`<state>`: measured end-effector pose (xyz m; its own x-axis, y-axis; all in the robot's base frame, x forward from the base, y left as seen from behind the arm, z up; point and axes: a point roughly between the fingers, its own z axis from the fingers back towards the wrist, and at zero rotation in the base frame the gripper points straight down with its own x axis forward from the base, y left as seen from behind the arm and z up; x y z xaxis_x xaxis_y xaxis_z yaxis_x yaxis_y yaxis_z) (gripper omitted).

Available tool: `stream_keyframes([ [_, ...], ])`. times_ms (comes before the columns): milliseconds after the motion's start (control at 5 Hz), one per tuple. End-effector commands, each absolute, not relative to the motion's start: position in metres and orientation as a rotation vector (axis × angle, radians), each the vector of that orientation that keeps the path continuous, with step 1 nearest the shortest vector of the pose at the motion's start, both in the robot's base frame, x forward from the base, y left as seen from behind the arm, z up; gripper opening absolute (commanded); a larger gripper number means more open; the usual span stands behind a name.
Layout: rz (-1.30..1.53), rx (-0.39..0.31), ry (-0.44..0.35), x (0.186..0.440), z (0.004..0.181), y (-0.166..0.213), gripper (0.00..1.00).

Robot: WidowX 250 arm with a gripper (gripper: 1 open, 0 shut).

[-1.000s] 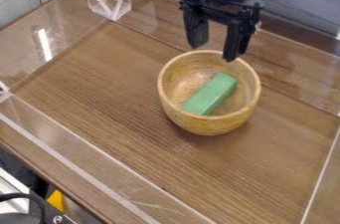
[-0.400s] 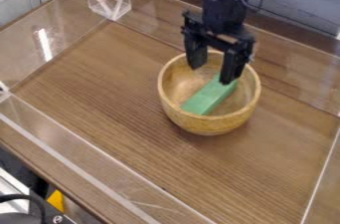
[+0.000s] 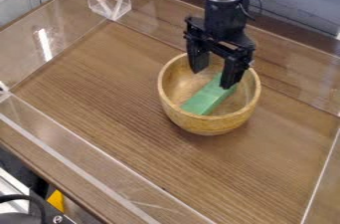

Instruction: Remove the green block from inside the brown bowl and put it on the table

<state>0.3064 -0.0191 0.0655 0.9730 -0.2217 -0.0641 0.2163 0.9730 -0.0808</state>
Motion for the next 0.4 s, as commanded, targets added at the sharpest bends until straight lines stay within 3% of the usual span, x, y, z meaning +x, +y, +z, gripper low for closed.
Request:
stream_keyframes([
  [0,-0.237,-0.066,0.034,0.3108,0.0734,-0.0225,1.0],
  [200,-0.237,-0.066,0.031,0.312,0.0723,-0.0233,1.0],
])
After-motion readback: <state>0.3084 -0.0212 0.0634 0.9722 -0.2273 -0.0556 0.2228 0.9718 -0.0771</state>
